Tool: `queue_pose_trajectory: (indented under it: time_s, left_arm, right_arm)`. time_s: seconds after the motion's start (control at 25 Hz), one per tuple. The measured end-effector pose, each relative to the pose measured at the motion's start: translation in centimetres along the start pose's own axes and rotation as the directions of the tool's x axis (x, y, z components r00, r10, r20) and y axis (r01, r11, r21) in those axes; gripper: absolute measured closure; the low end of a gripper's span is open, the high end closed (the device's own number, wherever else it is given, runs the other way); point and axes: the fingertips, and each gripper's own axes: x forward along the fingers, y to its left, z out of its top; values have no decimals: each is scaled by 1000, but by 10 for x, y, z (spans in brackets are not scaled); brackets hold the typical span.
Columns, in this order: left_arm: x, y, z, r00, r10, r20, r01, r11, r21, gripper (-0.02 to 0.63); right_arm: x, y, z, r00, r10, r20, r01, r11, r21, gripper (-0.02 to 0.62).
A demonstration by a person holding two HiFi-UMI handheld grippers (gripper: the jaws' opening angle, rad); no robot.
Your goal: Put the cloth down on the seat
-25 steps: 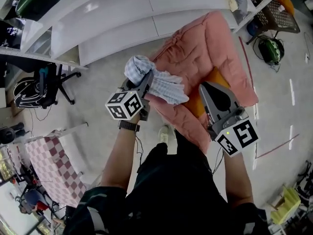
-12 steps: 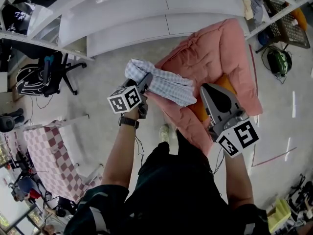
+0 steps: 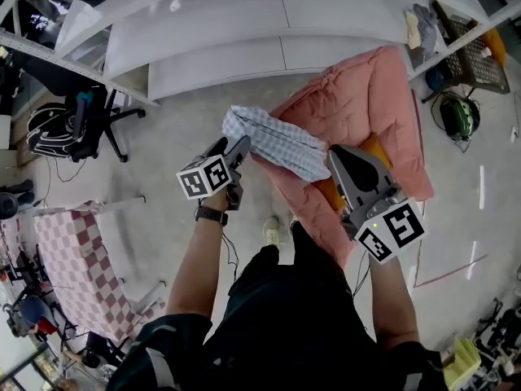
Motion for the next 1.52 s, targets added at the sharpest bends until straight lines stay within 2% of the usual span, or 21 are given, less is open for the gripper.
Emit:
queue_pose_trajectory:
  time_s: [0.12, 0.32, 0.52, 0.72, 0.8, 1.08, 1.24, 1.4, 1.52]
  left_arm:
    - [-19, 7, -1, 1000, 5, 15, -5, 1000, -24, 297]
    - [-52, 2, 4, 998, -11, 60, 12, 1000, -17, 346]
    - [-80, -28, 32, 991, -61, 121, 57, 998, 42, 376]
    - [-103, -56, 55, 977, -85, 195, 57, 988, 146, 485]
    - [-116, -66, 59, 973, -94, 211, 57, 983, 175, 508]
    - [-152, -114, 85, 952, -165, 259, 108, 970, 220, 565]
    - [-173, -135, 99, 942, -185, 279, 97, 948, 303, 591]
    - [-197, -164, 110, 930, -217, 298, 71, 898, 435, 600]
    - [-217, -189, 119, 908, -263, 327, 81, 873, 480, 600]
  right_arm:
    - [1, 8, 0, 1000, -6, 5, 6, 1000, 2, 588]
    - [4, 20, -4, 999, -29, 19, 29, 1000, 5, 589]
    - [0, 23, -6, 998, -64, 28, 63, 998, 7, 588]
    - [-4, 30, 0, 995, -90, 52, 91, 996, -8, 588]
    - [-5, 36, 3, 994, -92, 61, 93, 996, -10, 589]
    - [-26, 42, 33, 985, -139, 107, 143, 989, -30, 589]
    - [-33, 47, 46, 978, -156, 135, 162, 986, -36, 589]
    - [-46, 55, 63, 971, -164, 173, 175, 983, -49, 589]
    - [-57, 59, 81, 963, -168, 210, 186, 980, -70, 589]
